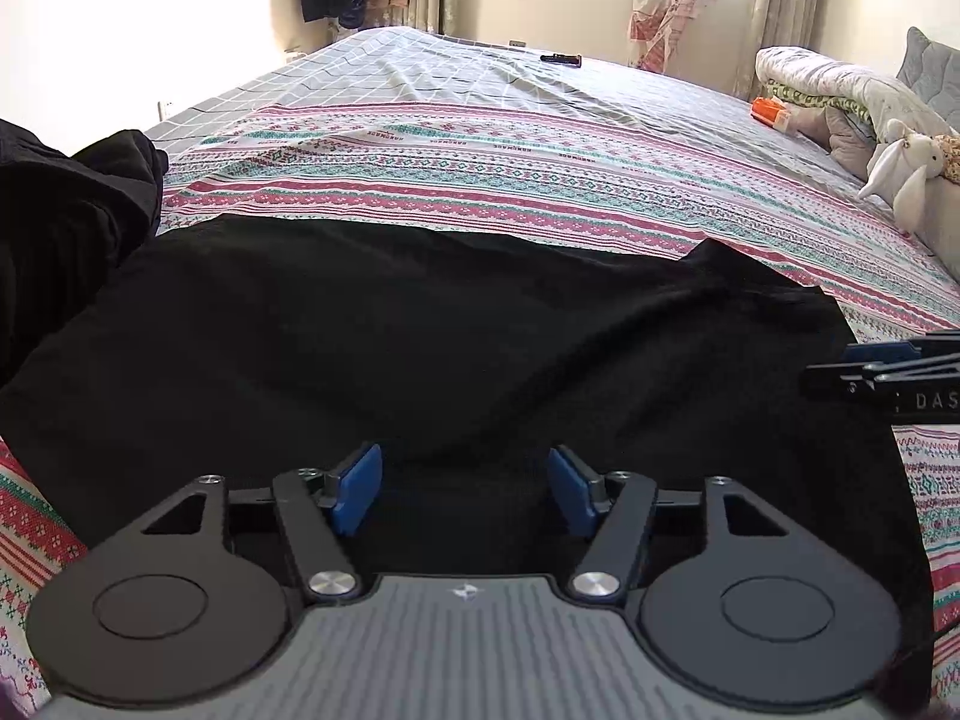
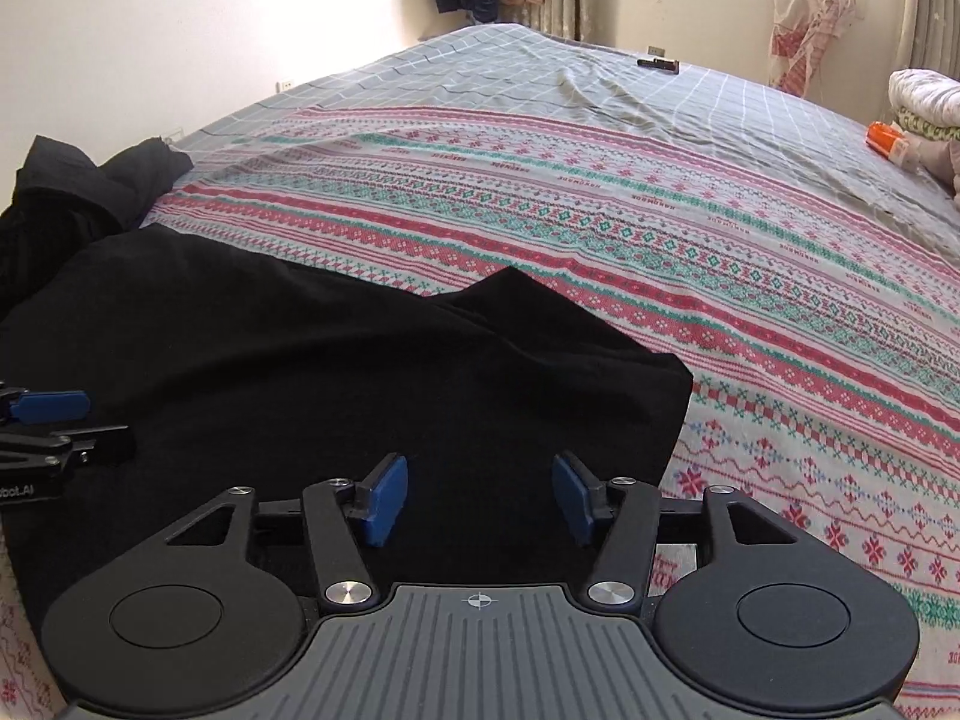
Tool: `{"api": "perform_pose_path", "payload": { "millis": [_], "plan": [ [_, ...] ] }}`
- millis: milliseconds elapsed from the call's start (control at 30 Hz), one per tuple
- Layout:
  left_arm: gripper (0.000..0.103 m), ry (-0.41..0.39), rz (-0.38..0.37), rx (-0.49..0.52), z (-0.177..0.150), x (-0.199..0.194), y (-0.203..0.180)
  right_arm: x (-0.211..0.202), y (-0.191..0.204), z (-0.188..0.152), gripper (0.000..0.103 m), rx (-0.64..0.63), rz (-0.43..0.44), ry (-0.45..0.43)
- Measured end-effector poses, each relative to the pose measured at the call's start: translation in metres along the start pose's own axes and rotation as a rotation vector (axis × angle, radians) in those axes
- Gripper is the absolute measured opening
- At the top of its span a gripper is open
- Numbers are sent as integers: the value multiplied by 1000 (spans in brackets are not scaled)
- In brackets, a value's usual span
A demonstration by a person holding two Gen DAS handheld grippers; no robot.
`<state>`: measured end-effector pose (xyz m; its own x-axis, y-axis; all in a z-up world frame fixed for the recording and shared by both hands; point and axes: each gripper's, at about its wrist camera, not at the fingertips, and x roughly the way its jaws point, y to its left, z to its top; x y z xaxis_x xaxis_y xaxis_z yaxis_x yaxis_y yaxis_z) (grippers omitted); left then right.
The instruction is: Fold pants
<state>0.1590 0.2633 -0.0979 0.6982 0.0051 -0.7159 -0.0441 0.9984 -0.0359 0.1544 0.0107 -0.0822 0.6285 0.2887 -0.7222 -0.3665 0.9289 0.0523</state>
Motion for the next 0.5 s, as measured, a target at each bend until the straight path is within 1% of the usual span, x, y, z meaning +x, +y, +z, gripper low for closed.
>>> {"api": "perform_pose_path", "payload": {
  "millis": [133,200,267,333,500],
  "plan": [
    [91,-14,-17,31,-4,-6,-6,-28,-9,-26,59,85,78,33],
    [95,-20,-26,51,-8,-9,-11,-40,-15,-37,59,133,117,46],
    [96,-22,-39,69,-11,-12,-16,-53,-20,-50,59,182,162,59],
    [98,-23,-61,86,-14,-14,-21,-62,-24,-60,59,219,205,65],
    [102,-50,-126,162,-29,-27,-41,-77,-32,-85,59,336,346,80]
  ]
}}
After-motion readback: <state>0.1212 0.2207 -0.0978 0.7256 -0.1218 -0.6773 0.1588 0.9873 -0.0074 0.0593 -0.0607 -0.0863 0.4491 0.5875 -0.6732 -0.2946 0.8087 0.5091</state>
